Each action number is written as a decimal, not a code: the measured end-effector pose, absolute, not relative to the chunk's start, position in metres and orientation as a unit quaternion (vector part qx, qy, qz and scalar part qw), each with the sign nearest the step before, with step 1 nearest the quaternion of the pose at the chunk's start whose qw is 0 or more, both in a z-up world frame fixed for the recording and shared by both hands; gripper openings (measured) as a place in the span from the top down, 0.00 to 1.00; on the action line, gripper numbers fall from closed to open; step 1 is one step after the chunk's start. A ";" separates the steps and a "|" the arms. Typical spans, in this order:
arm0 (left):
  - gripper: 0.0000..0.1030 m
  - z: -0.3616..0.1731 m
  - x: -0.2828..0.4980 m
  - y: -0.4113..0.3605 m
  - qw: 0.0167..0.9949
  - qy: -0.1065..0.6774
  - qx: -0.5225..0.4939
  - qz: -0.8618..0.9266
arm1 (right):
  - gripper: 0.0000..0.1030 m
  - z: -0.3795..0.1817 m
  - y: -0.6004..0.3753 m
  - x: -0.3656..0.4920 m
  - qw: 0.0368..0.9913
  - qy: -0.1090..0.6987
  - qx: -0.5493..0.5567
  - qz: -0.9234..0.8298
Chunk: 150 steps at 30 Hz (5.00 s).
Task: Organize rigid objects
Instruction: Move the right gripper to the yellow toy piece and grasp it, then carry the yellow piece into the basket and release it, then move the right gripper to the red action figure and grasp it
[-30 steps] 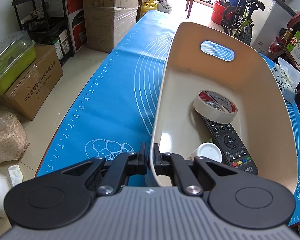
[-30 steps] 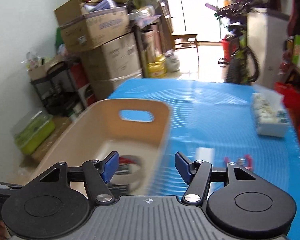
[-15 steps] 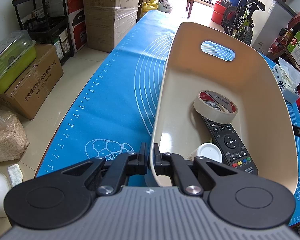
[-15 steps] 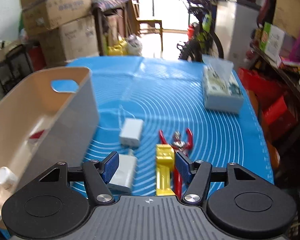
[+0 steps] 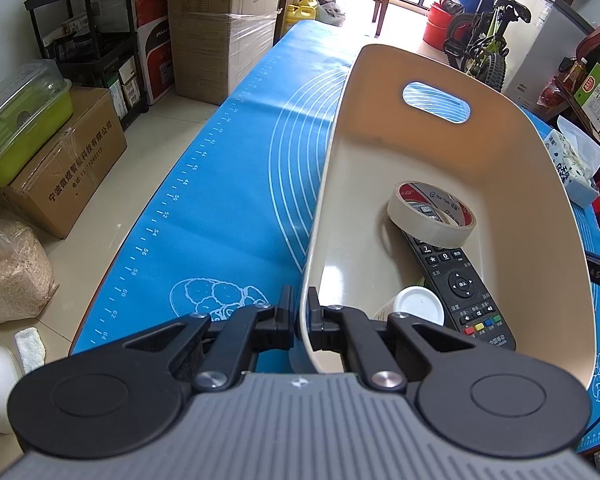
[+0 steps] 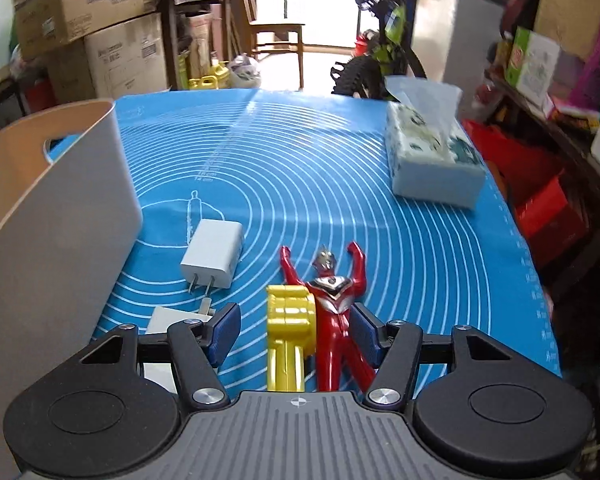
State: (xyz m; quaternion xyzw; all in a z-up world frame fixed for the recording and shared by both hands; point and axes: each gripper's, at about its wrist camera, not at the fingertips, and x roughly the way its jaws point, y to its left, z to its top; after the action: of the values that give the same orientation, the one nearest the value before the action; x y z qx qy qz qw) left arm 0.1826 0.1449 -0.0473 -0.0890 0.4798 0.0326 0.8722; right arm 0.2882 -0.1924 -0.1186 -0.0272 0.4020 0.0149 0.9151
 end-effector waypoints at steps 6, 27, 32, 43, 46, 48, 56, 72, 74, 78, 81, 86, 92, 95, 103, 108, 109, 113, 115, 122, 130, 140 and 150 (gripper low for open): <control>0.94 -0.048 0.182 0.144 0.872 0.480 -0.087 0.034 | 0.53 -0.120 -0.194 0.285 0.922 0.386 -0.035 0.017; 0.94 -0.049 0.183 0.144 0.872 0.481 -0.090 0.033 | 0.67 -0.128 -0.182 0.282 0.917 0.389 -0.078 0.040; 0.94 -0.049 0.183 0.144 0.871 0.481 -0.091 0.033 | 0.68 -0.128 -0.187 0.281 0.916 0.396 -0.047 0.034; 0.94 -0.049 0.184 0.144 0.871 0.481 -0.093 0.033 | 0.68 -0.071 -0.186 0.257 0.937 0.347 -0.026 0.033; 0.94 -0.050 0.183 0.144 0.871 0.481 -0.093 0.034 | 0.68 -0.045 -0.176 0.252 0.944 0.327 -0.022 0.048; 0.94 -0.050 0.183 0.145 0.871 0.481 -0.094 0.033 | 0.68 -0.029 -0.166 0.251 0.947 0.314 -0.018 0.059; 0.94 -0.049 0.183 0.146 0.871 0.481 -0.096 0.033 | 0.68 0.021 -0.113 0.259 0.947 0.293 0.043 0.128; 0.94 -0.049 0.183 0.147 0.871 0.481 -0.095 0.033 | 0.68 -0.034 -0.001 0.276 0.904 0.390 0.007 0.177; 0.94 -0.049 0.183 0.147 0.871 0.481 -0.096 0.033 | 0.68 -0.045 0.005 0.276 0.893 0.415 -0.003 0.176; 0.94 -0.049 0.183 0.147 0.871 0.480 -0.096 0.033 | 0.68 -0.065 0.013 0.276 0.872 0.459 -0.027 0.169; 0.94 -0.049 0.183 0.146 0.871 0.481 -0.095 0.033 | 0.68 -0.066 0.014 0.276 0.868 0.464 -0.036 0.172; 0.94 -0.050 0.183 0.145 0.871 0.481 -0.095 0.033 | 0.58 -0.060 0.012 0.270 0.874 0.450 -0.038 0.182; 0.94 -0.050 0.183 0.145 0.871 0.481 -0.095 0.033 | 0.41 -0.038 -0.007 0.263 0.889 0.415 -0.019 0.193; 0.94 -0.050 0.183 0.145 0.871 0.481 -0.095 0.033 | 0.37 -0.024 -0.018 0.260 0.899 0.393 -0.015 0.190; 0.94 -0.049 0.183 0.145 0.871 0.481 -0.095 0.034 | 0.30 0.010 -0.078 0.255 0.928 0.340 0.007 0.150; 0.94 -0.049 0.183 0.145 0.871 0.481 -0.095 0.034 | 0.28 0.010 -0.126 0.260 0.940 0.327 0.002 0.096; 0.94 -0.049 0.183 0.146 0.871 0.481 -0.095 0.034 | 0.28 0.008 -0.136 0.261 0.941 0.329 0.004 0.085; 0.94 -0.049 0.183 0.146 0.871 0.481 -0.095 0.034 | 0.27 -0.011 -0.170 0.268 0.943 0.329 -0.007 0.045; 0.93 -0.049 0.183 0.146 0.871 0.481 -0.094 0.034 | 0.26 -0.025 -0.185 0.273 0.942 0.335 -0.008 0.030; 0.93 -0.049 0.183 0.146 0.871 0.481 -0.095 0.034 | 0.26 -0.081 -0.213 0.280 0.924 0.382 -0.021 -0.008; 0.94 -0.049 0.183 0.146 0.871 0.481 -0.094 0.034 | 0.27 -0.119 -0.225 0.279 0.920 0.391 -0.017 -0.001; 0.94 -0.049 0.183 0.147 0.871 0.481 -0.092 0.035 | 0.43 -0.137 -0.224 0.289 0.915 0.402 -0.032 0.019; 0.94 -0.049 0.183 0.147 0.871 0.481 -0.093 0.035 | 0.64 -0.133 -0.212 0.289 0.915 0.399 -0.049 0.038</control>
State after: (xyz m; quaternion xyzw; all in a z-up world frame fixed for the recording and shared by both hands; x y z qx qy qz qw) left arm 0.1831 0.1465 -0.0491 -0.0927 0.4813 0.0351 0.8710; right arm 0.2887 -0.2121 -0.1328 -0.0493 0.3994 0.0383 0.9147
